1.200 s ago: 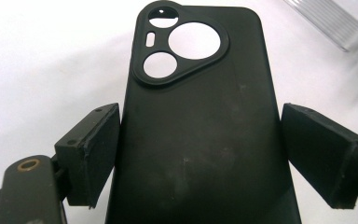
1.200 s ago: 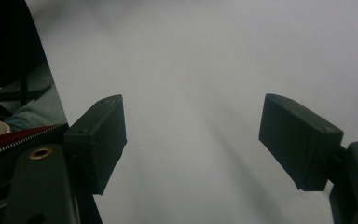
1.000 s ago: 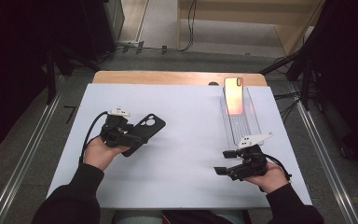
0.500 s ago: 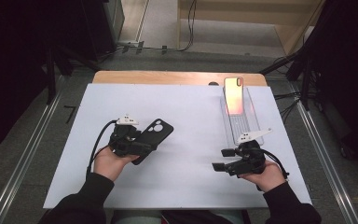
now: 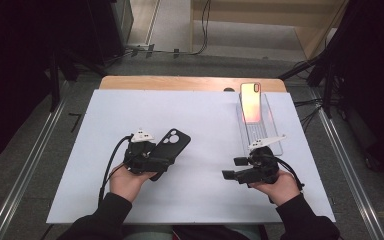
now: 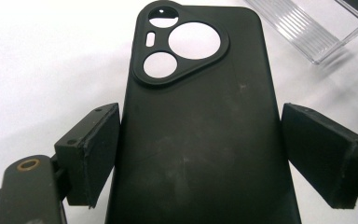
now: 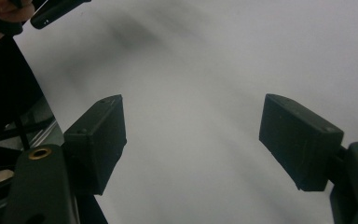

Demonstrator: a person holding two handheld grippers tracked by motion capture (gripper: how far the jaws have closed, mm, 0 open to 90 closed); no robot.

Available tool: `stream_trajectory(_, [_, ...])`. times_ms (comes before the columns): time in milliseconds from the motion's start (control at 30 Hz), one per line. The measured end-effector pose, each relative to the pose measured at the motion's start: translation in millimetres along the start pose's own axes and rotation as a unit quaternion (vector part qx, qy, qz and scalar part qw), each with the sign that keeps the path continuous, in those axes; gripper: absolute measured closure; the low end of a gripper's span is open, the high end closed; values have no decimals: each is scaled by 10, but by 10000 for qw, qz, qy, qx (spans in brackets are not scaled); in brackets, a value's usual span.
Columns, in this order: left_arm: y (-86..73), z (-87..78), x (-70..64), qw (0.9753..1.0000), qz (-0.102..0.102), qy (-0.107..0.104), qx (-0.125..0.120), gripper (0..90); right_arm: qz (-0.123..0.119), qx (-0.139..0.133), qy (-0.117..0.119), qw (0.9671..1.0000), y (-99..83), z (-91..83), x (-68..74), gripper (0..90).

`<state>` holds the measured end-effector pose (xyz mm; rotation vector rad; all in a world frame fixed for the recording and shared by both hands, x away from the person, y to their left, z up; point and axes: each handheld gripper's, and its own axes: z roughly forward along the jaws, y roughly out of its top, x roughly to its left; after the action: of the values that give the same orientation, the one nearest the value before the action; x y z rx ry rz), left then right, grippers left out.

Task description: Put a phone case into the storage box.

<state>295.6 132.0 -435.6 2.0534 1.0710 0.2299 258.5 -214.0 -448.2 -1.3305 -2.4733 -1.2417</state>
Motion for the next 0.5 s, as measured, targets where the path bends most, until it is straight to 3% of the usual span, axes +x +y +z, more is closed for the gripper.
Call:
stream_trajectory(200, [-13, 14, -31, 9996, -178, 97, -201, 147, 128, -86, -68, 9999, 55, 4, 17, 212])
stream_trajectory(500, [-69, 89, -133, 9988, -186, 195, -417, 147, 338, -289, -166, 9989, 151, 26, 67, 212])
